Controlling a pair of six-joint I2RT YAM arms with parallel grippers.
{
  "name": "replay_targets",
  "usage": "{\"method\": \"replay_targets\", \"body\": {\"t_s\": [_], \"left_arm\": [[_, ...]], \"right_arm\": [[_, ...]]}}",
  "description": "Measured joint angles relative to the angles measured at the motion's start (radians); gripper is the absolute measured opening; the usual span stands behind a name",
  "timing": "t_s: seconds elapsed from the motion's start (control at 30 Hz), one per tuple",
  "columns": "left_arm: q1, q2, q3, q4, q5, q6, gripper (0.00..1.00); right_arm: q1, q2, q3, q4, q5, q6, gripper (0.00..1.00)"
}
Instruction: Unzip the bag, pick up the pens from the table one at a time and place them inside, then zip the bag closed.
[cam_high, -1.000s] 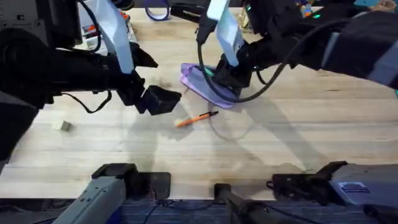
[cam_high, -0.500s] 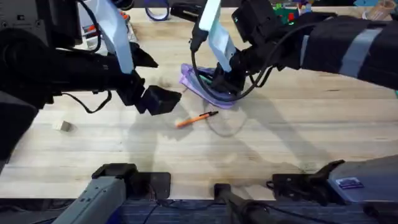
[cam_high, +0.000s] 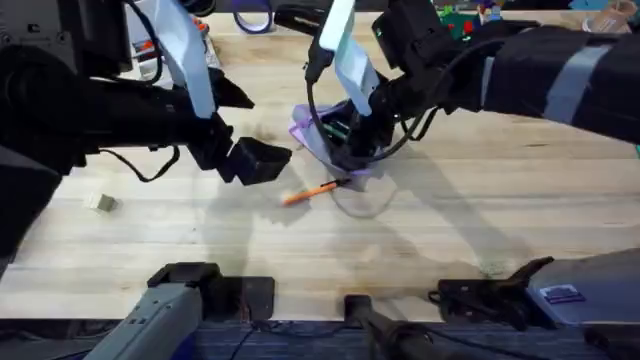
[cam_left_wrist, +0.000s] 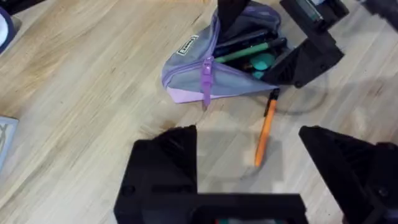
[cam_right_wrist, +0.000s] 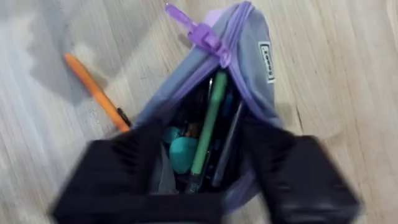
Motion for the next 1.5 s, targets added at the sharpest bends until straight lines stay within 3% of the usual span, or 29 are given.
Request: {"method": "replay_targets", "body": {"t_s": [0.57,0.93,1.23,1.5], "left_arm": [[0.0,0.0,0.0,0.0,0.0,0.0,0.993],[0.0,0.0,0.0,0.0,0.0,0.0,0.993],[0.0,0.0,0.0,0.0,0.0,0.0,0.993],[0.0,0.0,0.0,0.0,0.0,0.0,0.993]], "right_arm": [[0.0,-0.012,0.0,-0.005,0.001,0.011,0.995],[0.0,-0.239,0.0,-0.02,0.009,0.07,0.996],[0.0,-0.344,0.0,-0.029,0.191,0.224,0.995],[-0.011,-0.371,0.0,-0.041,0.25,0.292,0.996]]}}
